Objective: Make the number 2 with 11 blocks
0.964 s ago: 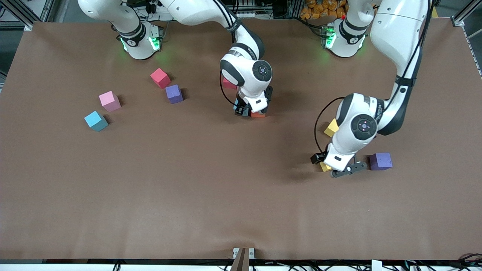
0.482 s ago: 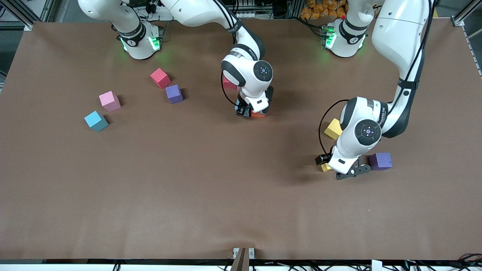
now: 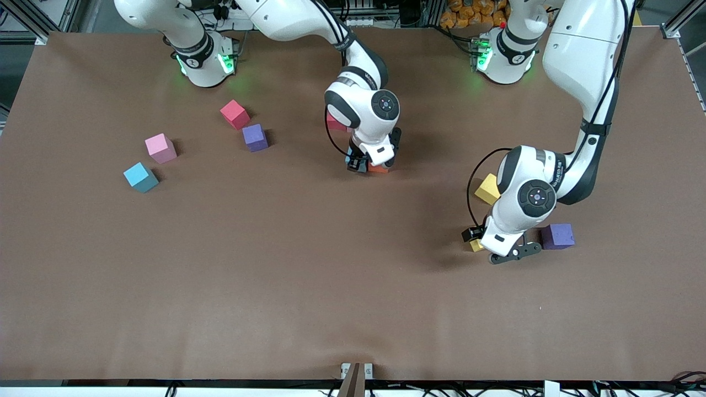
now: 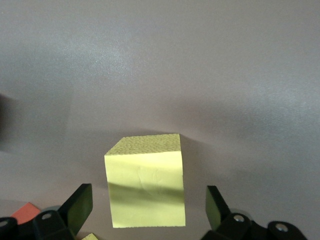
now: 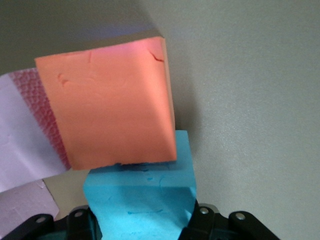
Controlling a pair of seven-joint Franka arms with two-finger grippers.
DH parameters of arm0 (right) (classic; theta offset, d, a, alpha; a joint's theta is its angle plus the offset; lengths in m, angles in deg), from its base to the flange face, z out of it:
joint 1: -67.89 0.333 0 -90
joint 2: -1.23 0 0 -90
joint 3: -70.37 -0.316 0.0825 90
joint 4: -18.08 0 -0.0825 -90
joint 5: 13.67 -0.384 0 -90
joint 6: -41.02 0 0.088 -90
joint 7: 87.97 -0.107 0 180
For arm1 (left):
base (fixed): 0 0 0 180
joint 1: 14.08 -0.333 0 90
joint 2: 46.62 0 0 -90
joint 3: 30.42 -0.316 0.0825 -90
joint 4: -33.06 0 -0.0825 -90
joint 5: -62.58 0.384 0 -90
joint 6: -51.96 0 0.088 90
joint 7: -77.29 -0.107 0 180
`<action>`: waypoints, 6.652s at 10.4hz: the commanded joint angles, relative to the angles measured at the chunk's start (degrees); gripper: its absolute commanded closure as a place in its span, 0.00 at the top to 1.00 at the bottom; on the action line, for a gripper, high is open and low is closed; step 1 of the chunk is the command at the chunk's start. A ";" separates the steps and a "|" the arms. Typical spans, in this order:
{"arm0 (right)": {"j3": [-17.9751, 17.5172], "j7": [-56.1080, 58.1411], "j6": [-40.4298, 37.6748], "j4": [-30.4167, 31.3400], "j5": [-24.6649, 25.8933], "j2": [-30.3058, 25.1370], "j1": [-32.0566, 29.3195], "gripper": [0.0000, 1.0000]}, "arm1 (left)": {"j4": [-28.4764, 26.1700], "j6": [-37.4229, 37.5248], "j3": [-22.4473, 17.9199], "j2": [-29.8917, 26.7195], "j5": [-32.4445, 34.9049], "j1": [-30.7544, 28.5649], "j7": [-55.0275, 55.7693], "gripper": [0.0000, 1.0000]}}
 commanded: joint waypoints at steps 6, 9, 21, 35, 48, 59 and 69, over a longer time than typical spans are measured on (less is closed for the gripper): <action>0.68 -0.29 0.01 -1.39 0.95 0.22 1.25 1.00 | 1.32 0.56 -1.10 2.57 -1.90 0.06 -1.51 1.00; 0.68 -0.11 -0.69 -1.30 0.78 -2.23 0.63 1.00 | 1.41 0.47 -1.10 3.18 -1.91 0.06 -1.51 1.00; 1.20 -4.92 -6.32 24.07 2.61 -22.27 -16.67 1.00 | 3.78 0.73 -0.05 2.66 -6.55 1.38 -0.20 0.47; 2.00 -23.93 -0.52 45.19 2.10 -28.87 -19.67 1.00 | 4.14 3.72 22.79 -3.49 13.47 7.09 -3.69 0.44; 1.91 -23.75 0.44 48.36 -5.64 -28.53 -20.81 0.86 | 3.61 5.04 29.22 -3.23 18.29 9.72 -40.44 0.38; 0.06 -1.18 4.05 42.92 1.83 -28.87 -22.48 0.00 | 4.05 5.04 29.22 -1.56 23.23 11.93 -43.17 0.39; 0.68 15.69 1.68 35.79 2.36 -27.64 -27.04 0.00 | 4.13 5.13 29.22 -1.12 23.14 13.85 -43.26 0.39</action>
